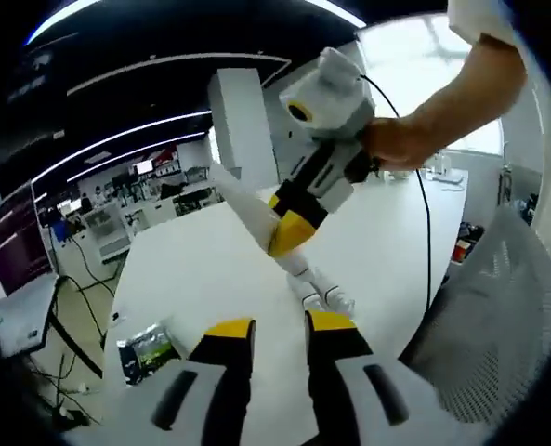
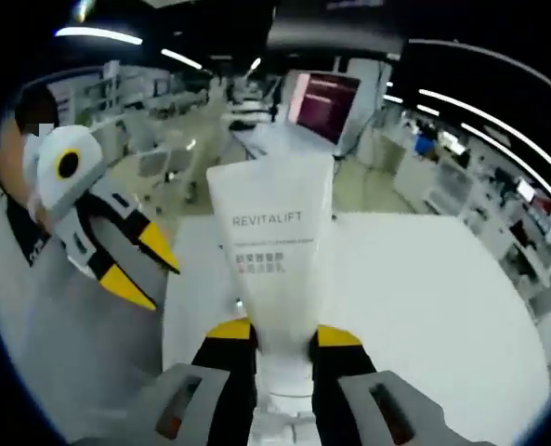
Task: Arrange the skincare products in the storage area until every visible bottle or jar stands upright without overlapping.
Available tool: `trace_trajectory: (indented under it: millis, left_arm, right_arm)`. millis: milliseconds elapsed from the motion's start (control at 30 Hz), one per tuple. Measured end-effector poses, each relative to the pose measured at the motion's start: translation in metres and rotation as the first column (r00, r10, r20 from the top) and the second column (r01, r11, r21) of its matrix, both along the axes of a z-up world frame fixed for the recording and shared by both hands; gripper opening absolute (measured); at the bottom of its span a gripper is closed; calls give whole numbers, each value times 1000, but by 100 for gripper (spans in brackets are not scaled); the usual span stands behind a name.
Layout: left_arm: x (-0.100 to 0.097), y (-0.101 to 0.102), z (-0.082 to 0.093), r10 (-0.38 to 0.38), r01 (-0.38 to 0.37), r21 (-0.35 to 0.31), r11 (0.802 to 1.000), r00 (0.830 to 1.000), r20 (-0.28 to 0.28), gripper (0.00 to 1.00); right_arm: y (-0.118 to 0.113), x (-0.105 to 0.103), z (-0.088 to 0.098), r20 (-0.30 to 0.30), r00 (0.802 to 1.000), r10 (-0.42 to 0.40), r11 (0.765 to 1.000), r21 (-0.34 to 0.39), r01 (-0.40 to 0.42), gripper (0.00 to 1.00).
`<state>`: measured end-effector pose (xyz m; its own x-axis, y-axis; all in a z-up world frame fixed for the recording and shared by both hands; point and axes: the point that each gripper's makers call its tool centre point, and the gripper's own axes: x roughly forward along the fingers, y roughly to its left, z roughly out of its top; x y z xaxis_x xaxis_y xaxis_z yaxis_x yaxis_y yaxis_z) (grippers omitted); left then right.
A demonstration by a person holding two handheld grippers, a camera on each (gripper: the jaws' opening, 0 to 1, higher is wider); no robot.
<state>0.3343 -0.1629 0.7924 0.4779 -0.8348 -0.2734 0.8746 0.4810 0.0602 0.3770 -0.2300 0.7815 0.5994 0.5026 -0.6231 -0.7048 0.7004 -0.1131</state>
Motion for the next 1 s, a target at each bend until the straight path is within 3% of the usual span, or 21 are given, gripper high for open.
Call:
trace_trajectory:
  millis: [167,367,400,467,533,567,633,733,800,900,1000]
  left_arm:
    - [-5,-5,16,-24,25,-82,996,1000,9,41]
    - [-6,-9,22,-27,25,-122,992,999,-18,43]
    - [-9,-12,23,-42,33,-143,989,997,-61,43]
    - [-15,-23,35,-89,50,-224,973,982,-168,45]
    - [-14,-25,45,-83,46,-230,972,985,-151,43]
    - [-13,-26,53,-45,0,-259,966,985,-168,42]
    - [-20,-35,70,-57,7,-328,945,988,-142,41]
    - [-26,-47,71,-47,-21,-370,929,983,-176,42]
    - [-29,-51,68,-46,-23,-373,928,984,-174,39]
    - [-36,-54,62,-59,14,-308,951,989,-137,33]
    - [-41,-54,63,-75,26,-308,951,986,-147,28]
  right_arm:
    - [2,-24,-6,-11,999,-42,998,35,43,16]
    - [8,-53,-6,-41,996,-75,991,107,79,16]
    - [9,-55,-6,-42,996,-78,990,112,83,16]
    - [12,-61,-4,-40,996,-77,990,113,81,17]
    - [14,-65,2,-26,996,-85,989,122,88,17]
    - [15,-66,6,-21,995,-95,986,136,97,17]
    - [17,-68,11,-15,995,-94,985,146,95,17]
    - [21,-73,16,5,997,-73,987,141,72,17]
    - [23,-78,18,8,999,-52,988,144,50,17]
    - [23,-85,21,27,999,-31,991,134,28,18]
    - [27,-95,24,30,999,-11,991,135,6,18]
